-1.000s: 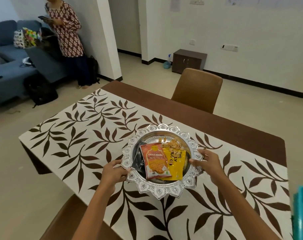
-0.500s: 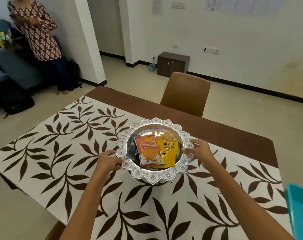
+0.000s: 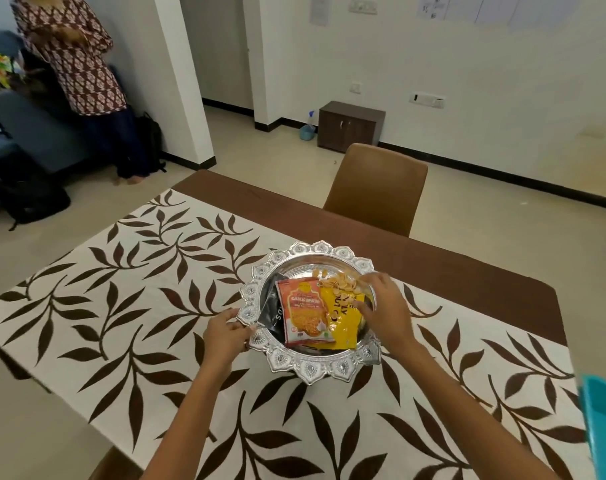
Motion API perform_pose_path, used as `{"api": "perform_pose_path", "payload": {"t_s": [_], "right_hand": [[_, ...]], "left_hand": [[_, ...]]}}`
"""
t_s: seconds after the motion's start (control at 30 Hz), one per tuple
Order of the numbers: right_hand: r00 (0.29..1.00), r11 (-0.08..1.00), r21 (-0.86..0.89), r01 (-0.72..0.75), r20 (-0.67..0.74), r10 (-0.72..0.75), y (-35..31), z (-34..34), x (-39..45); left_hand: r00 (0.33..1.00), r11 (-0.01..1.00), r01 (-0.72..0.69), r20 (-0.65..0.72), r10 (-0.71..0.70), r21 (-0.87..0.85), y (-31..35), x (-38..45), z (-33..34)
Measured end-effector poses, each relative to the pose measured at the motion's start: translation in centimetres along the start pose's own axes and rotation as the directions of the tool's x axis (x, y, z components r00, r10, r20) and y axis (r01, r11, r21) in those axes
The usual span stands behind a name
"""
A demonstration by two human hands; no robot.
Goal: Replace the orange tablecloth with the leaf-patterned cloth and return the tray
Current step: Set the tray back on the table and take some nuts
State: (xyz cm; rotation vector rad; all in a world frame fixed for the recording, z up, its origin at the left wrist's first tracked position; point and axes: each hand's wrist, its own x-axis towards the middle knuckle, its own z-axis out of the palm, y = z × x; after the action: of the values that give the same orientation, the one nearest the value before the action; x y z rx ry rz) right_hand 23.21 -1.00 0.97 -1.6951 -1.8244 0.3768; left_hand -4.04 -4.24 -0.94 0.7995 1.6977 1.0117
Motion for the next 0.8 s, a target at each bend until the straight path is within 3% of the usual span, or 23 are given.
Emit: {"api": "perform_pose_path", "payload": {"t_s": [0.13,0.3,0.43,0.5,0.57,0.63,0.7,0.77,0.8], "right_hand": [[0.962,0.988,-0.034,0.153,0.232,-0.141,-1.9,2.9,-0.1],[0.994,0.997,-0.022,0.068,0.088,-0.066,-1.2,3.1,-0.4],[0.938,0.973,-0.162,0.162,0.330,-0.101,-0.3,2.3,0.1],[0.924,0.953,-0.208,0.220,0.359,-0.135,-0.3,2.5,0.0],[0.933,0.948,-0.219,0.230,0.326,-0.151,-0.3,2.8,-0.1],[0.938,0.938,-0.245,0.246,0.303,-0.166,-0.4,3.1,-0.2],[0.946,0.934,-0.259,0.244,0.277,-0.170,-0.6,3.1,-0.2],[0.967,0.964,-0.187,0.190,0.205,-0.151,-0.9,2.9,-0.1],[0.978,0.981,-0.118,0.156,0.155,-0.137,-1.1,2.7,0.1]], "left_hand": [[0.999,0.999,-0.028,-0.031,0.029,0.019,-0.2,-0.1,0.1],[0.978,0.973,-0.146,-0.122,0.170,0.179,-0.8,-0.2,0.8],[0.979,0.979,-0.117,-0.143,0.142,0.168,-1.1,0.2,1.2],[0.974,0.972,-0.109,-0.175,0.147,0.210,-0.9,0.0,1.5],[0.939,0.938,-0.142,-0.258,0.229,0.315,-0.6,-0.6,2.1],[0.840,0.888,-0.276,-0.357,0.409,0.369,0.4,-1.6,2.9],[0.759,0.852,-0.445,-0.389,0.522,0.275,1.8,-2.7,4.0],[0.817,0.861,-0.508,-0.327,0.474,-0.019,3.0,-3.7,5.5],[0.888,0.868,-0.439,-0.259,0.380,-0.231,3.6,-4.2,6.2]]}}
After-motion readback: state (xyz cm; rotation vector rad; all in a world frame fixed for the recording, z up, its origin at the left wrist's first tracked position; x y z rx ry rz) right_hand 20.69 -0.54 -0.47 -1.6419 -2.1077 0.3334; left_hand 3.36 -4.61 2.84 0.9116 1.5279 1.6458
